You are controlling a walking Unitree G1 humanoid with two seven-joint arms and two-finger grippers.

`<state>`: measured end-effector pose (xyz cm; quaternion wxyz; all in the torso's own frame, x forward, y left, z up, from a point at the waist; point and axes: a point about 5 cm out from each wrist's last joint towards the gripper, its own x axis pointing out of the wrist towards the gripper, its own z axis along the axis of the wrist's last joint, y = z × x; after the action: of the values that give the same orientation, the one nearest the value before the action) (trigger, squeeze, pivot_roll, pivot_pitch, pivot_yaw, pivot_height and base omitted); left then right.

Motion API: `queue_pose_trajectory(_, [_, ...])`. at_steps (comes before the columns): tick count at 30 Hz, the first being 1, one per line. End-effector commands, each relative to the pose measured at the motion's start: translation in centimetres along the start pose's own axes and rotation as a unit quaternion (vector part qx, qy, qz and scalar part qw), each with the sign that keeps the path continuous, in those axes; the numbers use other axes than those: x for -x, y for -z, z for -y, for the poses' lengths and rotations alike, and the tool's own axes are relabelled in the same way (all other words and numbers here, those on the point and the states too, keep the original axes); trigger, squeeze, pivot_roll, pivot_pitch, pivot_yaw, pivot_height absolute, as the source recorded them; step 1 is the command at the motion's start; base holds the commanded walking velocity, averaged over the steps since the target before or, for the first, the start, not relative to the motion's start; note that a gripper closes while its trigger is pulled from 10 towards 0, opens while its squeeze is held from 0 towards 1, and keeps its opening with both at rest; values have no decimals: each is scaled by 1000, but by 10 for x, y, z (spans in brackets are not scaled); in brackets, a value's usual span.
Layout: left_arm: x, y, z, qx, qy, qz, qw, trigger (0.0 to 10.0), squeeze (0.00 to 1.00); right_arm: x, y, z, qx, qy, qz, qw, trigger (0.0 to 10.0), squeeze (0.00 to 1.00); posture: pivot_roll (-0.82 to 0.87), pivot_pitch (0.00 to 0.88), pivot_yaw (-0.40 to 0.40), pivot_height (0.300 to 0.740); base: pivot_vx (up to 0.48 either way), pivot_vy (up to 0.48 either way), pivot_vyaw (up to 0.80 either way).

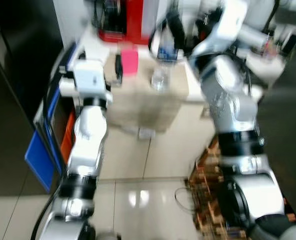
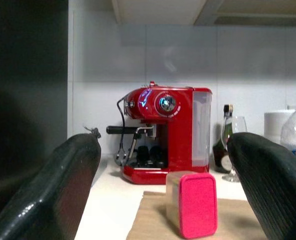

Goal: Restocking fridge

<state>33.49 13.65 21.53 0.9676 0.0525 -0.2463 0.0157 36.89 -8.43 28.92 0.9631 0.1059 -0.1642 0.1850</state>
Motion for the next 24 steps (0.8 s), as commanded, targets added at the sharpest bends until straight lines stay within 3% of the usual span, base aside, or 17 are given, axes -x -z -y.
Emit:
queue_pose_trajectory(1, [0,-2,10,-7,26,-2,1000,10000,0,3,-5,2,35,1,14,999,10000,345,-13,0,-49,740,0,0,0])
queue_pose_trajectory(2, [5,-2,10,-17,41,-1,999,10000,0,11,-1,3,65,7,15,998,10000,345,-11,0,-58,740,0,0,0])
queue_pose_trajectory(4, [11,-5,9,-26,58,0,998,10000,0,21,2,6,83,19,19,996,10000,349,-11,0,-58,740,0,0,0])
queue_pose_trajectory(5, [23,-9,3,-35,71,-8,997,10000,0,44,16,14,90,39,1,995,10000,353,-4,0,-66,740,0,0,0])
queue_pose_trajectory(6, [23,-9,3,-35,71,-8,997,10000,0,44,16,14,90,39,1,995,10000,353,-4,0,-66,740,0,0,0])
queue_pose_trajectory(7, [32,-13,-1,-39,80,-15,996,10000,0,61,25,18,92,52,-12,994,10000,353,-4,0,-66,740,0,0,0])
queue_pose_trajectory(8, [51,-10,-10,-24,74,-58,995,10000,0,97,46,27,110,70,-51,990,10000,357,6,0,-63,740,0,0,0])
queue_pose_trajectory(9, [51,-10,-10,-24,74,-58,995,10000,0,97,46,27,110,70,-51,990,10000,357,6,0,-63,740,0,0,0])
queue_pose_trajectory(10, [60,-6,-13,-14,70,-84,994,10000,0,113,55,34,98,88,-69,989,10000,365,8,0,-59,740,0,0,0])
queue_pose_trajectory(12, [60,-6,-13,-14,70,-84,994,10000,0,113,55,34,98,88,-69,989,10000,365,8,0,-59,740,0,0,0])
queue_pose_trajectory(13, [67,-4,-14,-4,72,-100,992,10000,0,128,59,40,90,105,-79,987,10000,365,8,0,-59,740,0,0,0])
queue_pose_trajectory(14, [67,-4,-14,-4,72,-100,992,10000,0,128,59,40,90,105,-79,987,10000,365,8,0,-59,740,0,0,0])
queue_pose_trajectory(16, [76,-7,-14,12,81,-114,990,10000,0,154,73,54,44,139,-104,984,10000,361,1,0,-38,740,0,0,0])
queue_pose_trajectory(18, [76,-8,-12,15,85,-114,990,10000,0,160,81,57,24,148,-116,982,10000,365,1,0,-38,740,0,0,0])
queue_pose_trajectory(19, [76,-1,-9,-2,91,-120,989,10000,0,159,95,62,-6,151,-142,978,10000,373,-5,0,-33,740,0,0,0])
queue_pose_trajectory(21, [76,2,-6,-16,97,-127,987,10000,0,159,104,63,-25,152,-159,975,10000,373,-5,0,-33,740,0,0,0])
queue_pose_trajectory(24, [85,25,-12,-55,87,-190,976,10000,0,148,113,64,-7,139,-179,974,10000,384,0,0,-25,740,0,0,0])
